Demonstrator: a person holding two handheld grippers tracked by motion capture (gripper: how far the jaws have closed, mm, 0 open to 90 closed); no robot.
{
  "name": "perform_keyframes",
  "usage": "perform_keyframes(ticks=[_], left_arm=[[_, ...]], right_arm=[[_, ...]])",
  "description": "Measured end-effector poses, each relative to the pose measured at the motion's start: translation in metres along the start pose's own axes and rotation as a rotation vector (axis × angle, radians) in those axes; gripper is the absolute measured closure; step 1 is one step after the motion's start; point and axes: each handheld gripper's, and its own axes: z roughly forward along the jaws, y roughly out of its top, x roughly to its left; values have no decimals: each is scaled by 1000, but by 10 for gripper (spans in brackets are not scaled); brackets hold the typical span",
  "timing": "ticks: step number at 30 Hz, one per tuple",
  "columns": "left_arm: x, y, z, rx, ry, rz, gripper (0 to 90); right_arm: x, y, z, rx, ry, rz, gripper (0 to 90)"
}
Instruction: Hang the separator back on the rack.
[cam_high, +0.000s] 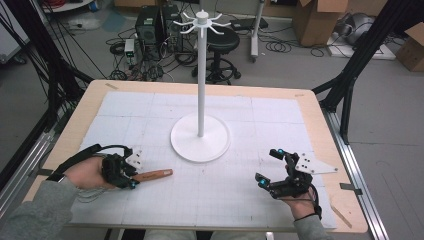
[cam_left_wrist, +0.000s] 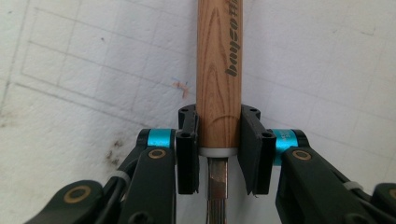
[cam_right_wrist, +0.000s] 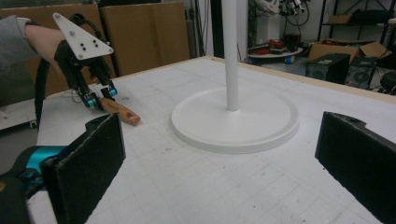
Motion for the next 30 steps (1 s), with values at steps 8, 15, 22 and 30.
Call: perform_keyframes(ticks=[8,15,22,30], left_arm=[[-2,-5,-18,-87,14,-30,705],[-2,-5,-27,-154,19,-46,707],[-1,-10,-41,-216,44,-75,708],[2,-13,-50,-259,59,-121,708]], right_arm=[[1,0,0,0,-1,-1,7],[1,0,0,2,-1,1,7],[0,0,0,3,-2,-1,7],[0,0,1,5,-2,1,7]])
